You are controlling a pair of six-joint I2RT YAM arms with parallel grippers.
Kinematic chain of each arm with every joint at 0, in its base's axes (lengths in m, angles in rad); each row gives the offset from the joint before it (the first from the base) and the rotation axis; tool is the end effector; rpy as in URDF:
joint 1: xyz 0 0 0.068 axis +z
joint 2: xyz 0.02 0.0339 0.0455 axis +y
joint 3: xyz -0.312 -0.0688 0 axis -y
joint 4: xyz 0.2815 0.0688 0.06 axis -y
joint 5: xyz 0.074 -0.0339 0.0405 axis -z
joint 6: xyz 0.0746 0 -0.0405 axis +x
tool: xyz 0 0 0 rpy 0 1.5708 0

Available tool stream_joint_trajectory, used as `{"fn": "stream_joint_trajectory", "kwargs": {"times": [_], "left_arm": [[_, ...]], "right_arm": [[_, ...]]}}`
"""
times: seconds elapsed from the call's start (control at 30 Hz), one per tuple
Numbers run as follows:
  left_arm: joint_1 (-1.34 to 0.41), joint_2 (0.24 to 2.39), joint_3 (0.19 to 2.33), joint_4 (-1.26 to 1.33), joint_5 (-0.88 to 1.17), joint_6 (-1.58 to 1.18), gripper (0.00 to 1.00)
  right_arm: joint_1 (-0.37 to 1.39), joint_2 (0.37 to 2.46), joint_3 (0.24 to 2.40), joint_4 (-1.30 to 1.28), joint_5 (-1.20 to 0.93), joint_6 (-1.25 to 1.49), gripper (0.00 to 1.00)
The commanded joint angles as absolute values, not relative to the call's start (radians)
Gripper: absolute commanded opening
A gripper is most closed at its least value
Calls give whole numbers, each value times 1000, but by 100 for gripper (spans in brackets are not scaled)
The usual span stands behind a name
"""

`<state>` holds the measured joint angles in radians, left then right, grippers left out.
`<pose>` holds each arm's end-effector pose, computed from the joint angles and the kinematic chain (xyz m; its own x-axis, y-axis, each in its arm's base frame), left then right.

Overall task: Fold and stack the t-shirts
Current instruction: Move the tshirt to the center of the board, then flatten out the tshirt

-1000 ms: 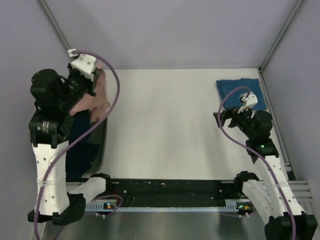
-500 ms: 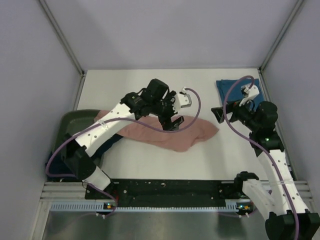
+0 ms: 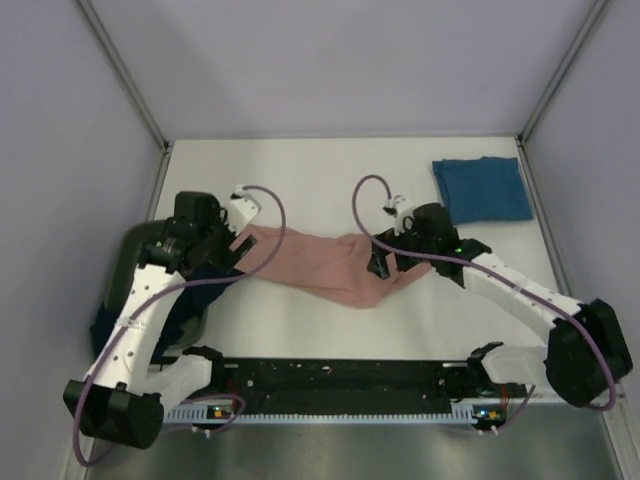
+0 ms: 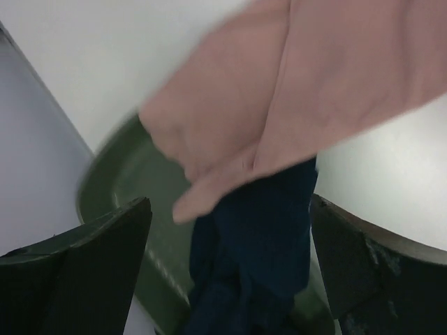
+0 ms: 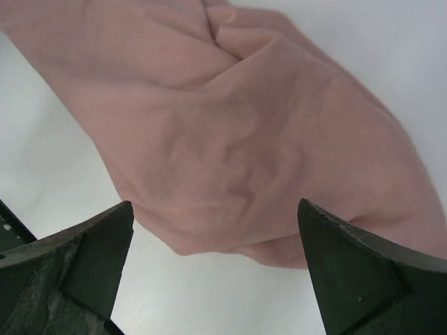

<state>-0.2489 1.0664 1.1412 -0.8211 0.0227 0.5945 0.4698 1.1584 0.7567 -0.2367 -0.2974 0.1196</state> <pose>0.2463 -0.0643 0.3666 -0.3981 0.6789 -0.6169 0.5859 0.7056 0.3985 0.2524 0.1527 0.2579 -0.6042 -0.1788 -0.7765 -0.5747 0.7728 0.2692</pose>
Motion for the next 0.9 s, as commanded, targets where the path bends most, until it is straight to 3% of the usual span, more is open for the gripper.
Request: {"fn": "stream_joint_trajectory", "kwargs": {"times": [0.0,0.13,0.17,0.23,0.3,0.33,0.37,0.4,0.47,0.7,0.87], "left_arm": [[-48,1006,904,-919,-109,755,98],[129,1060,802,-874,-100,753,98],[149,1083,792,-868,-97,744,98],[185,1118,778,-859,-83,733,93],[212,1135,772,-853,-68,733,78],[218,1138,767,-844,-74,736,60],[228,1141,762,-836,-77,742,47],[247,1146,758,-828,-74,753,30],[284,1160,759,-813,-74,762,0],[512,1258,828,-667,-133,805,0],[604,1350,883,-540,-199,798,0]], "right_arm": [[624,1392,891,-259,-148,34,99],[698,1635,1027,-334,-80,18,98],[704,1684,1055,-350,-92,20,96],[704,1750,1095,-373,-129,29,81],[706,1785,1140,-415,-140,25,44],[704,1790,1164,-443,-132,17,26],[704,1784,1181,-463,-126,6,16],[703,1764,1208,-483,-114,6,0],[690,1705,1264,-511,-95,-32,0],[568,1373,1589,-519,-86,-15,0],[568,1298,1807,-519,-132,-67,0]]}}
